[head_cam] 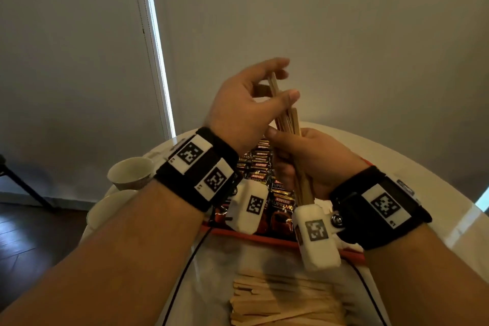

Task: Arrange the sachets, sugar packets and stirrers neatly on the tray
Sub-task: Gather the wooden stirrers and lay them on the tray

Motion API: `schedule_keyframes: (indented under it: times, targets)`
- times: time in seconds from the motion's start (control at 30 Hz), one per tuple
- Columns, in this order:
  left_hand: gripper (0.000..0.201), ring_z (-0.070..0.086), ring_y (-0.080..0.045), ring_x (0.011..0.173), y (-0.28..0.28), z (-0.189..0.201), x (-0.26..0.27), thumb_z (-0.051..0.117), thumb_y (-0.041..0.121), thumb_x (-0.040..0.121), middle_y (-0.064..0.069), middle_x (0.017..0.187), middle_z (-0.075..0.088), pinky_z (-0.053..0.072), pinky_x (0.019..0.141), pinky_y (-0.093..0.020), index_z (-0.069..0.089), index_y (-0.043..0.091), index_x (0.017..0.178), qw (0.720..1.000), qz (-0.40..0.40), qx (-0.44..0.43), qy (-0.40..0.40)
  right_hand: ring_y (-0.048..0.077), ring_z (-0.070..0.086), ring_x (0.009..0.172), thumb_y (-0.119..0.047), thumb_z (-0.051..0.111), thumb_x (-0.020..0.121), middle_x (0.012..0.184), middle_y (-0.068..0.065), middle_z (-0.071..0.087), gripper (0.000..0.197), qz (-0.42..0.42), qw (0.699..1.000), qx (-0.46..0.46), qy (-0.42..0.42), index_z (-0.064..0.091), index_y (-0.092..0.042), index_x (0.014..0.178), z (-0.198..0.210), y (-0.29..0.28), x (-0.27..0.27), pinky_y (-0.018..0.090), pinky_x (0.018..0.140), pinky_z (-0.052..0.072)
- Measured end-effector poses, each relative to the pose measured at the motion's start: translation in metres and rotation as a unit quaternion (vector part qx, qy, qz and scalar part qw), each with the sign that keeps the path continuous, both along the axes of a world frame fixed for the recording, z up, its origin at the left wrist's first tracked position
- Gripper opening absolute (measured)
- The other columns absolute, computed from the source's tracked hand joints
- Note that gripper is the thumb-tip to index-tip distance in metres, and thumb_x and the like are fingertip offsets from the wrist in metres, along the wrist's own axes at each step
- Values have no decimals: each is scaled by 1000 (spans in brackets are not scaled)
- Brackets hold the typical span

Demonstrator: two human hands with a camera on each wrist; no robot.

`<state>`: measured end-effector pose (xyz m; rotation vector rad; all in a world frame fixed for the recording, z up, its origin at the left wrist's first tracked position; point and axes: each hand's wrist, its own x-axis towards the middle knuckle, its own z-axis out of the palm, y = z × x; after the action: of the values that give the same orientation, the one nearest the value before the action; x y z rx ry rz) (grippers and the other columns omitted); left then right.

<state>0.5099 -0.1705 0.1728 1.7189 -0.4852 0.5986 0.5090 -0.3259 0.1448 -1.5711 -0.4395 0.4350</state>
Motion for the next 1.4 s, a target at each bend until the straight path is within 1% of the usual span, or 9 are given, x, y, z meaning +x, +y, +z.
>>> schedule_keyframes:
  times: [0.27, 0.5, 0.77, 0.9, 1.0, 1.13, 1.27, 1.33, 1.4]
  targets:
    - [39, 70, -18, 115, -8, -12, 11, 55, 38, 99, -2, 123, 75, 57, 101, -42, 68, 16, 130, 988, -118, -59, 79, 12, 30, 36, -47, 65, 83, 51, -1, 33, 41, 24, 996, 77, 31, 43, -18, 65, -2, -4, 14, 20, 38, 33]
    - [90, 60, -39, 124, -10, -63, 13, 34, 79, 95, -25, 142, 61, 42, 110, -58, 58, 6, 141, 810, -308, -309, 391, 14, 33, 39, -56, 72, 79, 46, -4, 32, 55, 47, 937, 318, -135, 37, -20, 56, 17, -15, 22, 25, 47, 33]
    - [96, 54, -42, 137, -20, -80, 10, 37, 83, 92, -21, 142, 61, 40, 116, -56, 58, 2, 140, 717, -336, -422, 441, 26, 58, 68, -52, 83, 74, 64, 1, 54, 44, -25, 958, 201, -205, 57, -17, 71, -13, 4, 32, 42, 71, 49]
    - [93, 60, -40, 131, -17, -84, 13, 43, 79, 92, -18, 136, 65, 37, 119, -53, 57, -1, 137, 748, -312, -407, 421, 24, 50, 55, -51, 77, 80, 59, 0, 47, 43, -44, 970, 156, -181, 53, -17, 70, -22, 11, 31, 43, 63, 47]
    - [92, 69, -31, 101, -16, -77, 11, 48, 79, 88, -11, 100, 72, 48, 102, -45, 61, 1, 136, 825, -275, -318, 377, 18, 35, 43, -44, 74, 84, 55, 3, 38, 39, -61, 970, 169, -167, 51, -16, 68, -17, 10, 27, 31, 49, 39]
    - [96, 59, -32, 132, -5, -64, 9, 66, 81, 72, -11, 138, 65, 48, 107, -51, 60, 15, 142, 915, -265, -220, 209, 12, 45, 41, -25, 73, 89, 57, 5, 57, 19, 16, 979, -54, -196, 70, -24, 71, -2, 1, 18, 27, 42, 42]
    - [61, 49, -21, 143, 7, -59, 8, 79, 52, 82, -7, 149, 58, 37, 120, -48, 66, 15, 129, 953, -269, -58, 129, 11, 71, 72, -29, 75, 84, 77, -1, 73, 9, 110, 936, -245, -227, 73, -27, 92, -6, 12, 11, 34, 65, 61]
    - [27, 55, -16, 138, 7, -53, 2, 60, 30, 99, -5, 146, 62, 44, 115, -40, 73, 9, 109, 961, -246, -49, 120, 19, 74, 92, -21, 75, 83, 93, 5, 75, 18, 112, 943, -237, -203, 75, -29, 99, -8, 15, 10, 45, 80, 61]
    - [36, 62, -18, 130, 7, -53, -3, 49, 31, 105, -2, 138, 68, 53, 104, -34, 79, 15, 94, 959, -237, -90, 125, 37, 73, 83, -17, 80, 80, 95, 21, 73, 29, 110, 964, -174, -169, 71, -28, 105, -4, 14, 10, 52, 73, 62]
